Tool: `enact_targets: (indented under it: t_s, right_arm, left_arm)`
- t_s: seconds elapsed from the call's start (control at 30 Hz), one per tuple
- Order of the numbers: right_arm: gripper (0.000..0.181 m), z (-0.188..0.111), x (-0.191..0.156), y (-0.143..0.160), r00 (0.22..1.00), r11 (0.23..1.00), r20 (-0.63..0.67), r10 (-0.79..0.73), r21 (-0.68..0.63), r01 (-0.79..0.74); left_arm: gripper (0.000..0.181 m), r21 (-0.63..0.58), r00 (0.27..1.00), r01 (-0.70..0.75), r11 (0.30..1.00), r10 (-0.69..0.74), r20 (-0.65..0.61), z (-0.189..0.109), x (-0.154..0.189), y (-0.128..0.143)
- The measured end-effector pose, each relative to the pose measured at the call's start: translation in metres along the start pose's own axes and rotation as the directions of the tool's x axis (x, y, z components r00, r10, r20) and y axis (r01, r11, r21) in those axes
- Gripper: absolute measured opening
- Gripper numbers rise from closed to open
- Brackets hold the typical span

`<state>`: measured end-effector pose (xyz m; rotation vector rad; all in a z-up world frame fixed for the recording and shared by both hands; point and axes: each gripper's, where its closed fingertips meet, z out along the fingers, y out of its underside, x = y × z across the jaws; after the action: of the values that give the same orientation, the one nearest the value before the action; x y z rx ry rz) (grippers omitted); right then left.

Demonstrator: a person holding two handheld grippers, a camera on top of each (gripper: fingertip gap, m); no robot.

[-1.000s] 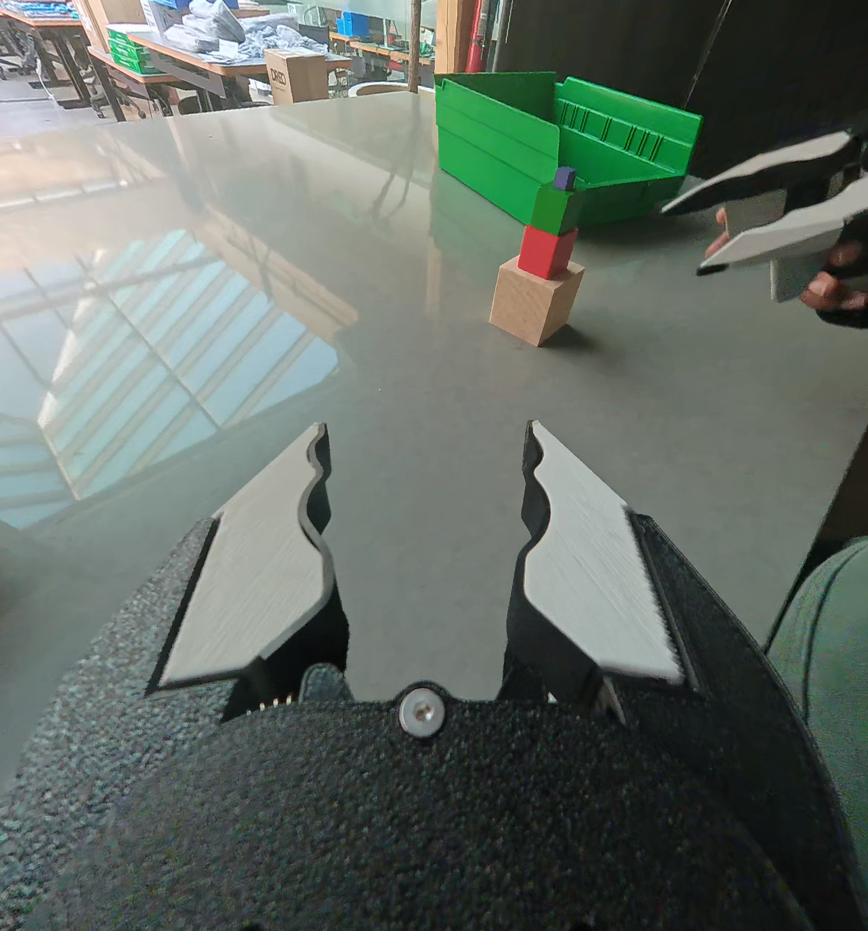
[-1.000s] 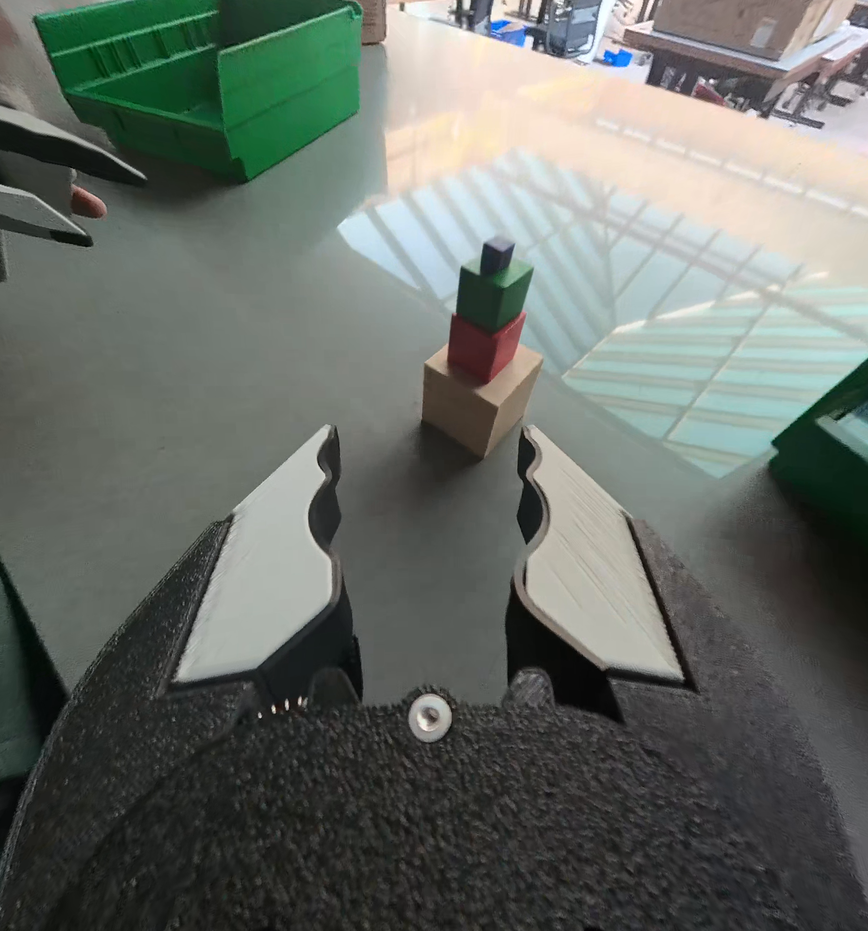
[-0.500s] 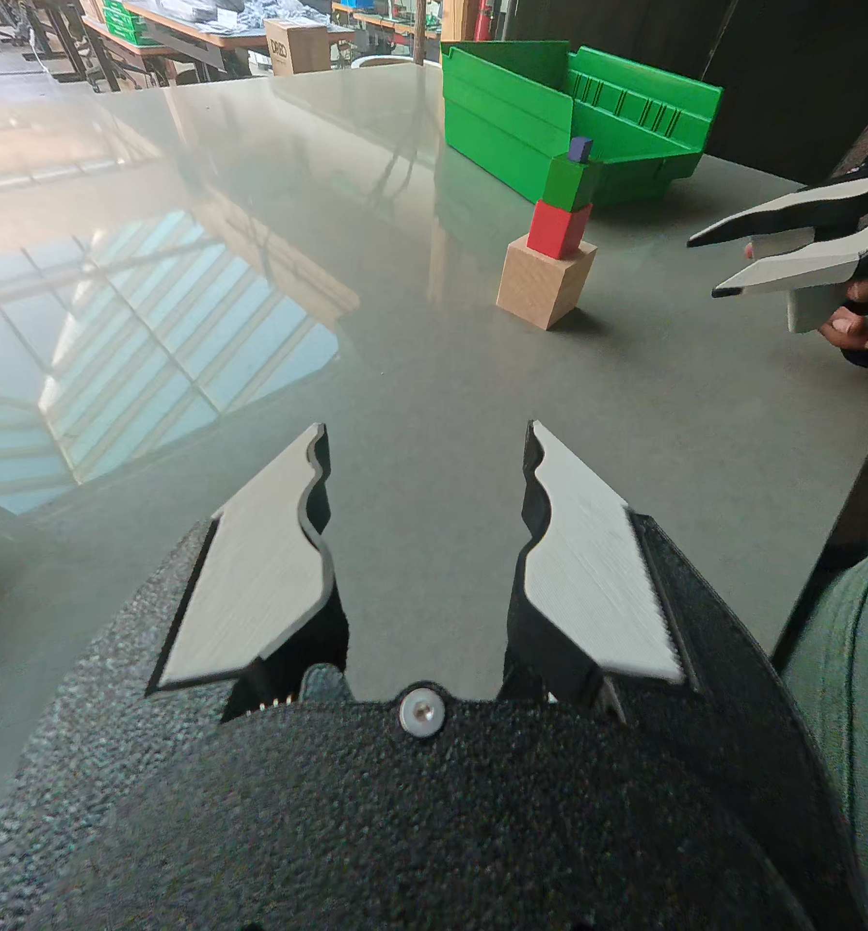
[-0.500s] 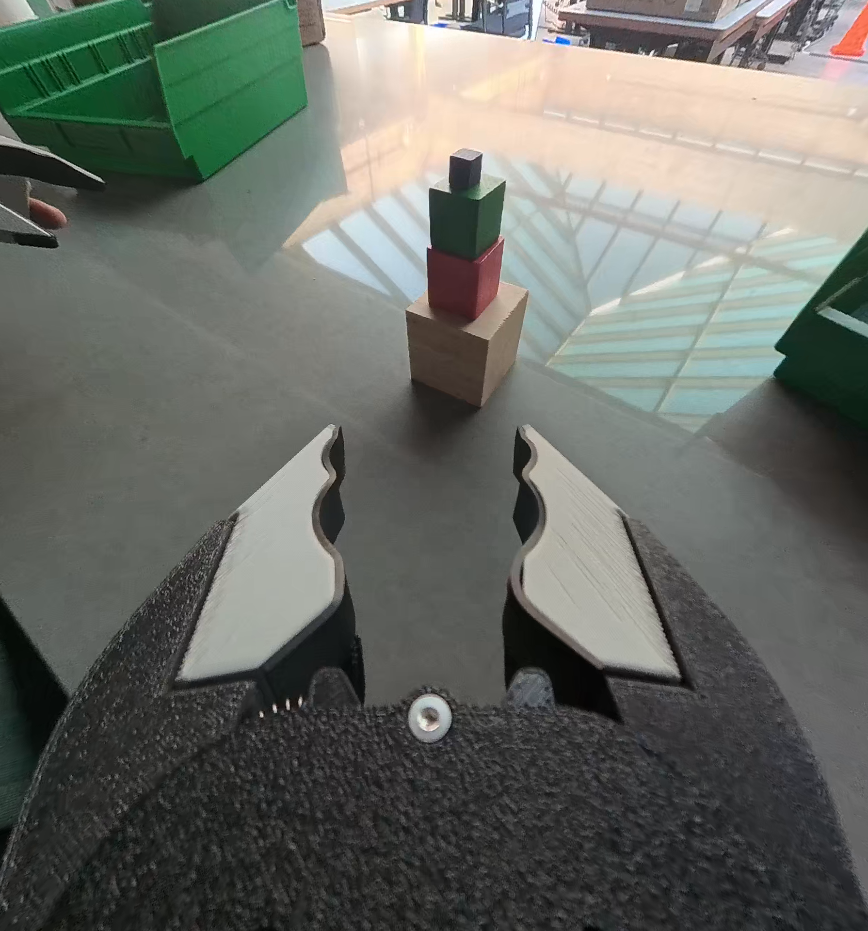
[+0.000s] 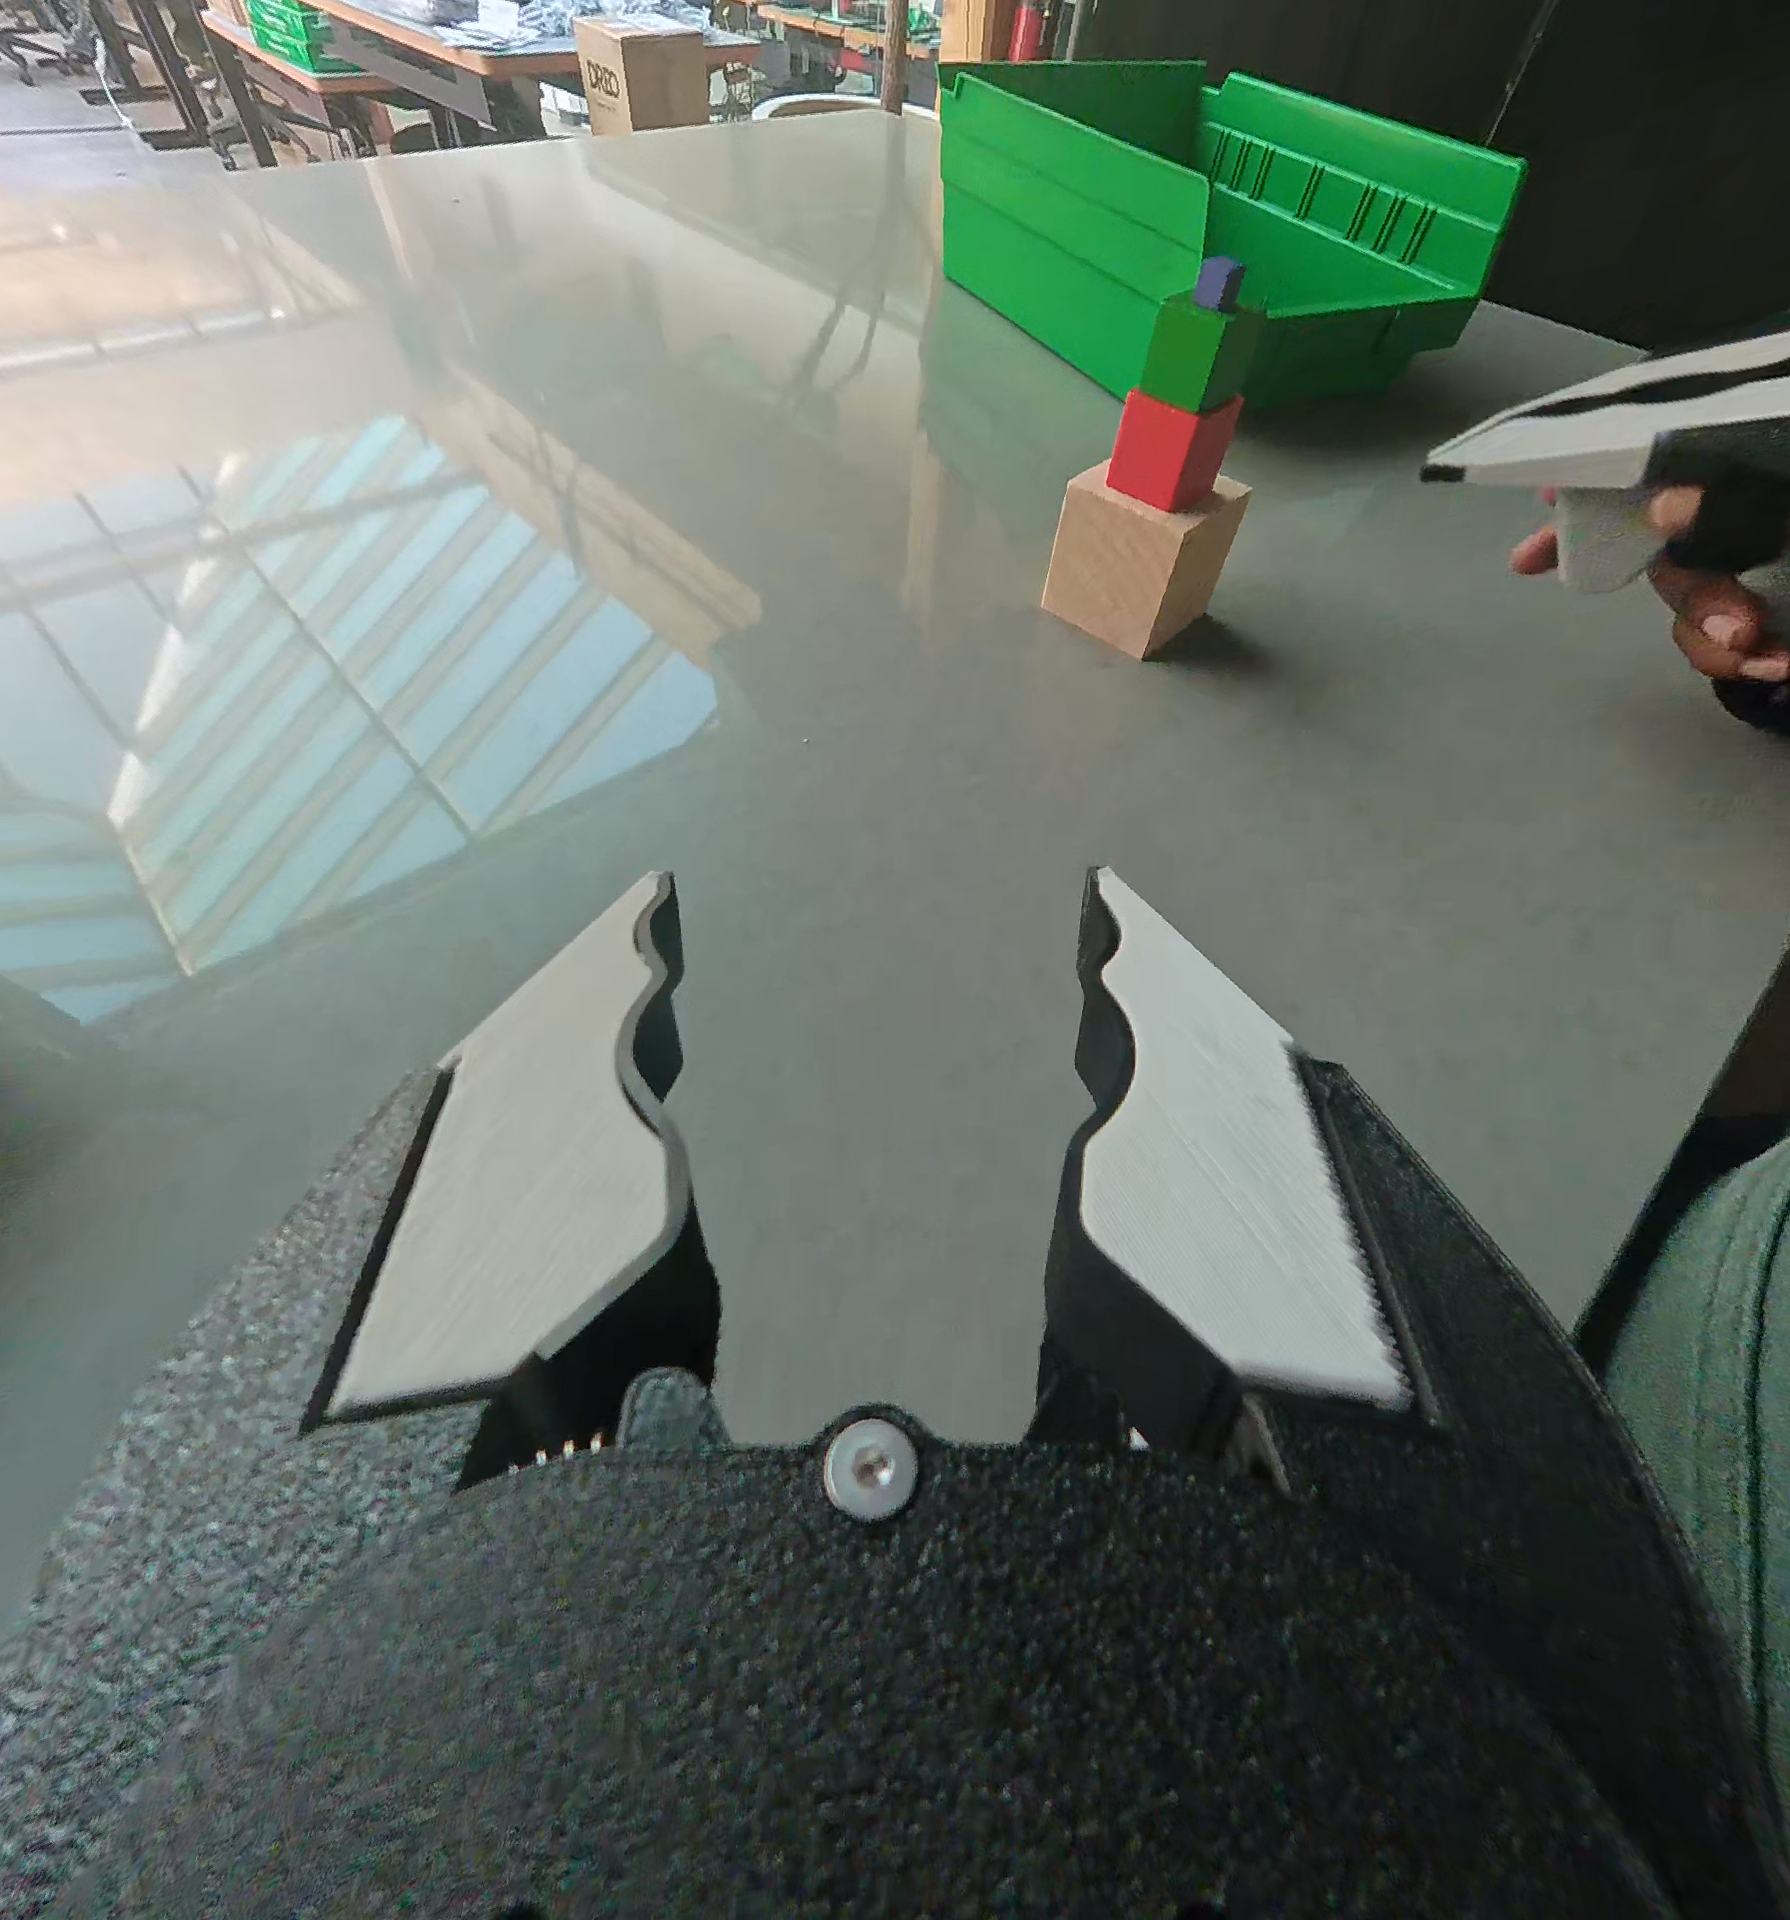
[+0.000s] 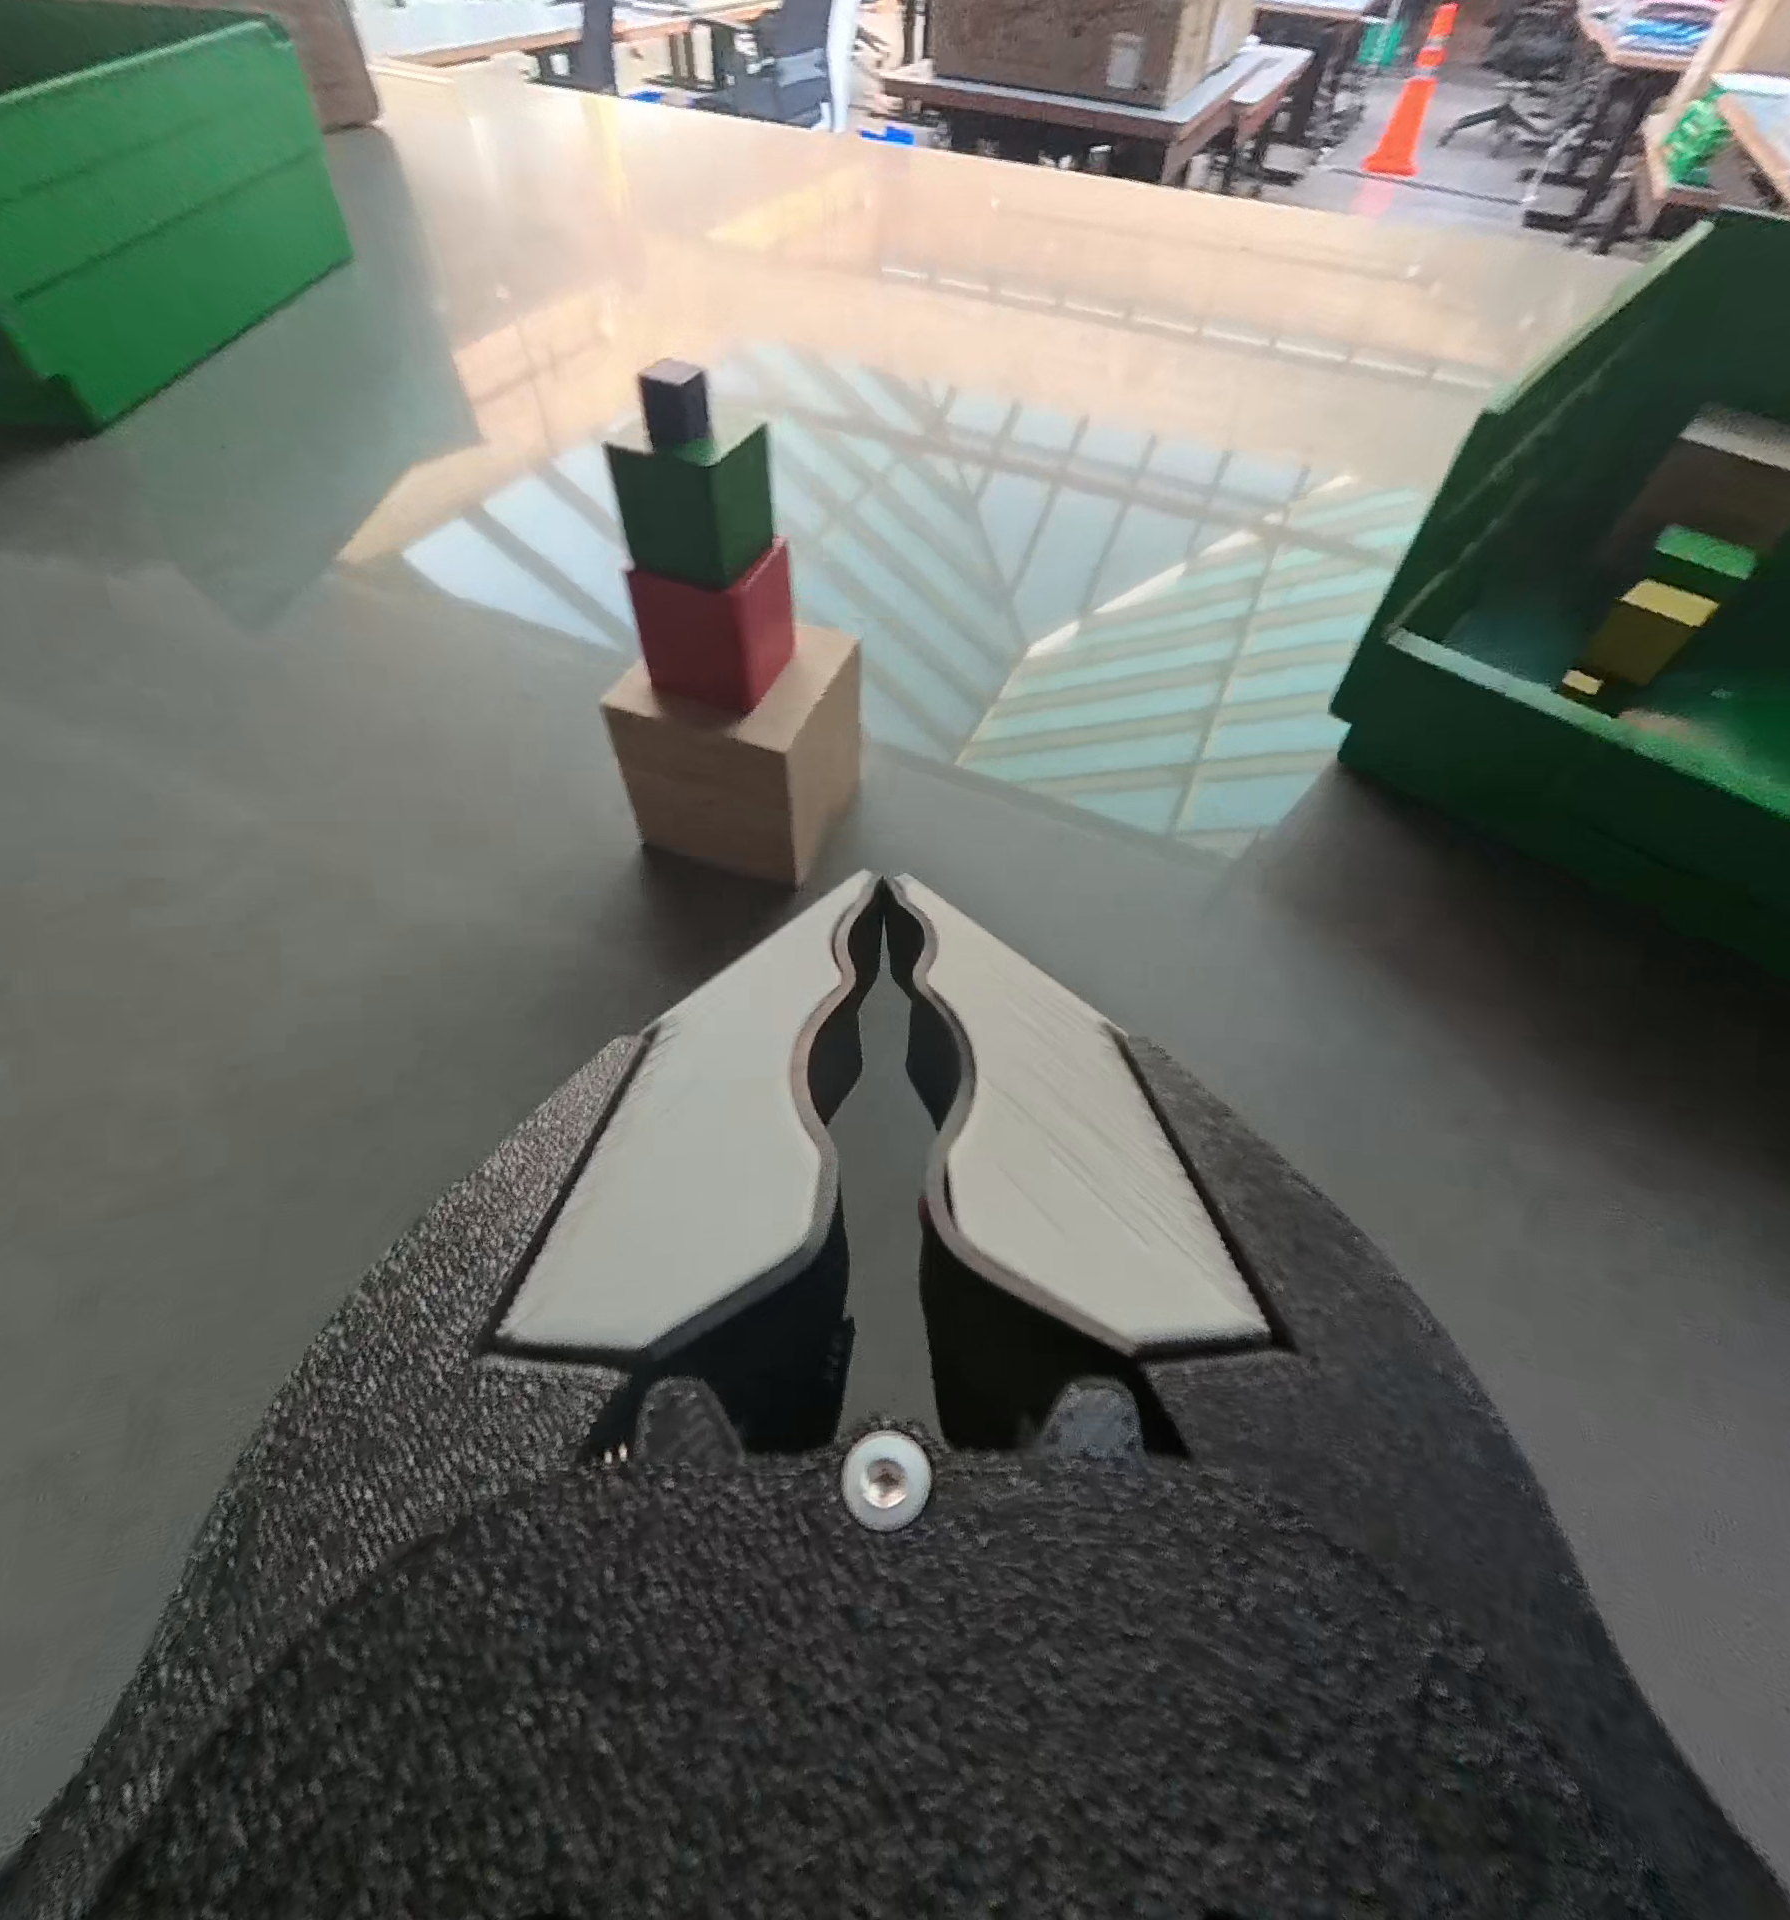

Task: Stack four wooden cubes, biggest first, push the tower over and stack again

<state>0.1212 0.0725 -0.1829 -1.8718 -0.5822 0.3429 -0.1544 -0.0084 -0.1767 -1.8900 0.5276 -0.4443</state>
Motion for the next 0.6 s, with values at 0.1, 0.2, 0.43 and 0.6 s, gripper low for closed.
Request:
enact_targets:
  t_s: [0.1, 0.2, 0.43, 0.6]
  right_arm:
    - [0.000, 0.013, 0.014, -0.006, 0.997, 1.000, -0.074, 0.011, 0.003, -0.010]
    - [0.001, 0.031, 0.028, -0.017, 0.981, 1.000, -0.193, -0.002, 0.004, 0.003]
    - [0.000, 0.104, -0.069, -0.051, 0.928, 0.935, -0.115, -0.353, -0.023, 0.353]
    - [0.000, 0.108, -0.143, -0.050, 0.910, 0.911, 0.051, -0.411, 0.048, 0.409]
  left_arm:
    - [0.077, 0.004, 1.000, 0.001, 1.000, -0.001, 0.009, -0.004, -0.002, 0.001]
    - [0.076, 0.004, 1.000, 0.003, 1.000, -0.004, 0.023, -0.009, -0.005, 0.003]
    - [0.076, 0.000, 0.999, 0.011, 1.000, -0.011, 0.037, -0.013, -0.012, 0.007]
    - [0.076, 0.014, 0.998, 0.022, 1.000, -0.023, 0.058, -0.018, -0.021, 0.006]
